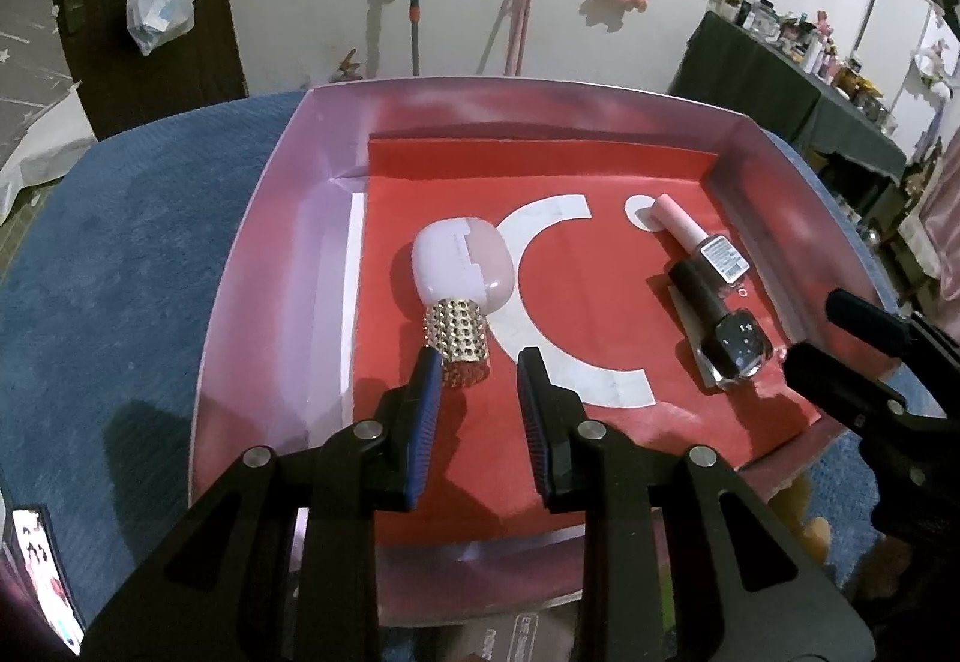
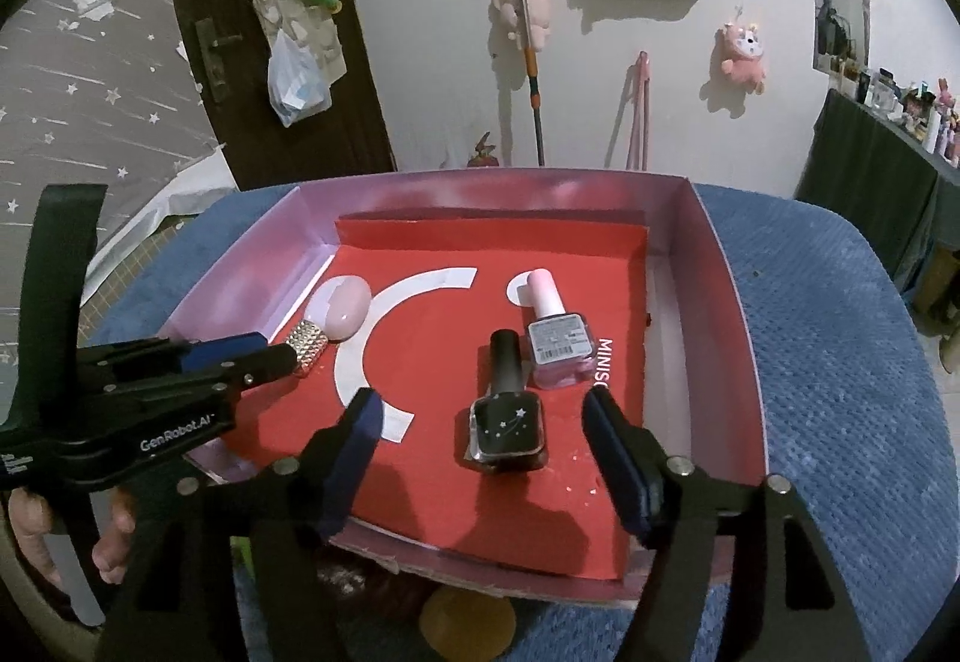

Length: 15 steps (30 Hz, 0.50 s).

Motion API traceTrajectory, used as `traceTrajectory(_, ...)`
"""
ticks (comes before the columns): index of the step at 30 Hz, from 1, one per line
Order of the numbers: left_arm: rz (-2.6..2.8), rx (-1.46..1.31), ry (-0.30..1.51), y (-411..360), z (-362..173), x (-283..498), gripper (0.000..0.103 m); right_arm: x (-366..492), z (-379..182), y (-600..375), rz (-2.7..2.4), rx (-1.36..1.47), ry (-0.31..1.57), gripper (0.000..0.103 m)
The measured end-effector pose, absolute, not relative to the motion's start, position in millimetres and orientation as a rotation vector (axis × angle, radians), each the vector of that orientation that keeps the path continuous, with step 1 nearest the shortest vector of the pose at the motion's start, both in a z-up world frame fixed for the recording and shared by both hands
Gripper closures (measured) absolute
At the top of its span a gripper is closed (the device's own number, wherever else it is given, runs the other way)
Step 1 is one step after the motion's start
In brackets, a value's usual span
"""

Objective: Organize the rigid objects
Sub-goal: 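Open both tools to release the cylinder and watch on the red base, then withdraw both tools from the box toward the remaining items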

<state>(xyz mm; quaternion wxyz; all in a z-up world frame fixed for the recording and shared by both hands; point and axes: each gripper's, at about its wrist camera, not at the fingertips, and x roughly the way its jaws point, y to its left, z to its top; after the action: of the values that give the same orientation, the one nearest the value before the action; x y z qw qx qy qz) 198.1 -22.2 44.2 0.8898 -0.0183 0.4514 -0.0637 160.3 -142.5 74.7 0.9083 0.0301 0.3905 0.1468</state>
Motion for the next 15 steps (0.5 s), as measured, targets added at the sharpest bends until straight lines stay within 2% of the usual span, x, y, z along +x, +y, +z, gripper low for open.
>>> traceTrajectory(15, -0.157, -0.047, 0.946, -19.8, 43.9, 185.2, 0.078, 143.4, 84.9, -143.9, 0.312, 0.072, 0.773, 0.017)
